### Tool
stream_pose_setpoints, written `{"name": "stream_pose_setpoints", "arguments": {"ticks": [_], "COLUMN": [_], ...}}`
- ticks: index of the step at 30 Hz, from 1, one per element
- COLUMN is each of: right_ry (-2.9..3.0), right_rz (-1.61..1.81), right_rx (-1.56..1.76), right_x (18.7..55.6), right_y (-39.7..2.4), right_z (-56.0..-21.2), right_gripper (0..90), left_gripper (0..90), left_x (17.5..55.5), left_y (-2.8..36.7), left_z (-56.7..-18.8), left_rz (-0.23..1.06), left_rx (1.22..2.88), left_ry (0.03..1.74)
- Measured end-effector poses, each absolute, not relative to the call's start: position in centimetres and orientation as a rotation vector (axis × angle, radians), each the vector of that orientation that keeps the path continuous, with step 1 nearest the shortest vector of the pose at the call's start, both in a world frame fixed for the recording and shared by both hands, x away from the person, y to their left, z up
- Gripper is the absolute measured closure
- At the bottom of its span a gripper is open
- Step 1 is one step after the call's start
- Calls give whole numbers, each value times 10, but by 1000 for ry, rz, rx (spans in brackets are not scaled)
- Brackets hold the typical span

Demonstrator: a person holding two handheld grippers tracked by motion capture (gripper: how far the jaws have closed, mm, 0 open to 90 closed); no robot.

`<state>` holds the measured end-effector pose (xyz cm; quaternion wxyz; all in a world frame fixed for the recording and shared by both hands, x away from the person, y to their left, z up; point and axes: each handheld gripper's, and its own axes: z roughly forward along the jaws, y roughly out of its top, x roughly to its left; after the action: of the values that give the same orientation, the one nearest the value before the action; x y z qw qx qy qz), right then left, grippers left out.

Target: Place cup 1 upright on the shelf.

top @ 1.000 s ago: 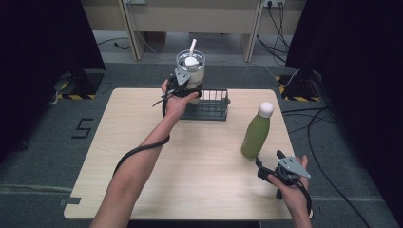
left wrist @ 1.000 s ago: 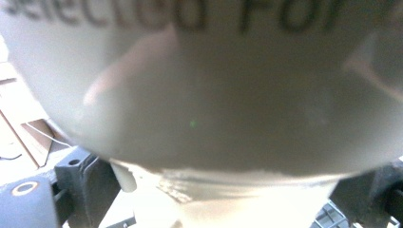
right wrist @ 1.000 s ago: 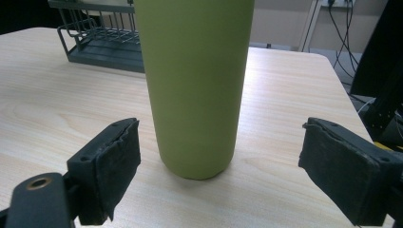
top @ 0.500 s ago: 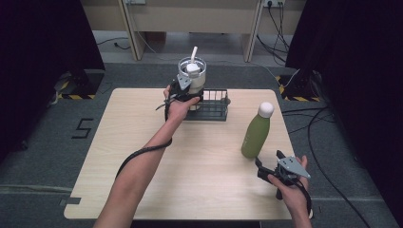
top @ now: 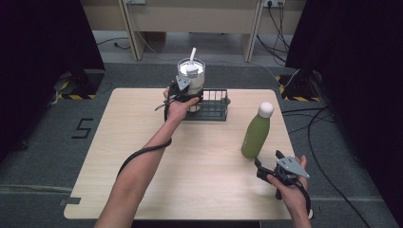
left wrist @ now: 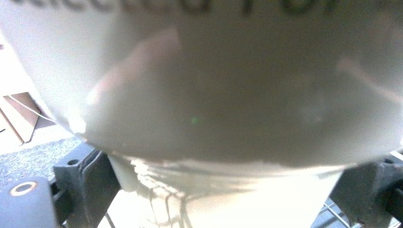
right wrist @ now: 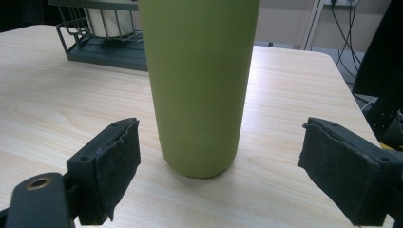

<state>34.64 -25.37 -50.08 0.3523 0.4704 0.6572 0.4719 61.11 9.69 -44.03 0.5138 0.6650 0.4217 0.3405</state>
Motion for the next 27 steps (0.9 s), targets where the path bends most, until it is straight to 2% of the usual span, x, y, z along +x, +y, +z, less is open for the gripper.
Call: {"name": "stream_pose_setpoints", "arguments": {"ticks": [5, 10, 27], "right_ry": [1706, 1707, 1701], "right_rz": [1218, 1213, 1254], "right_rx": [1214, 1212, 1177], "right_x": [346, 346, 343], "right_y": [-253, -253, -250], "right_z": [-501, -501, -491], "right_gripper": [125, 109, 78], "left_gripper": [79, 2, 0], "left_x": [611, 608, 580], "left_y": [96, 97, 115], "left_z": [-441, -437, -434], "left_rz": [828, 839, 890], "left_rx": [1595, 1599, 1612], "left_ry": [1007, 994, 943]}}
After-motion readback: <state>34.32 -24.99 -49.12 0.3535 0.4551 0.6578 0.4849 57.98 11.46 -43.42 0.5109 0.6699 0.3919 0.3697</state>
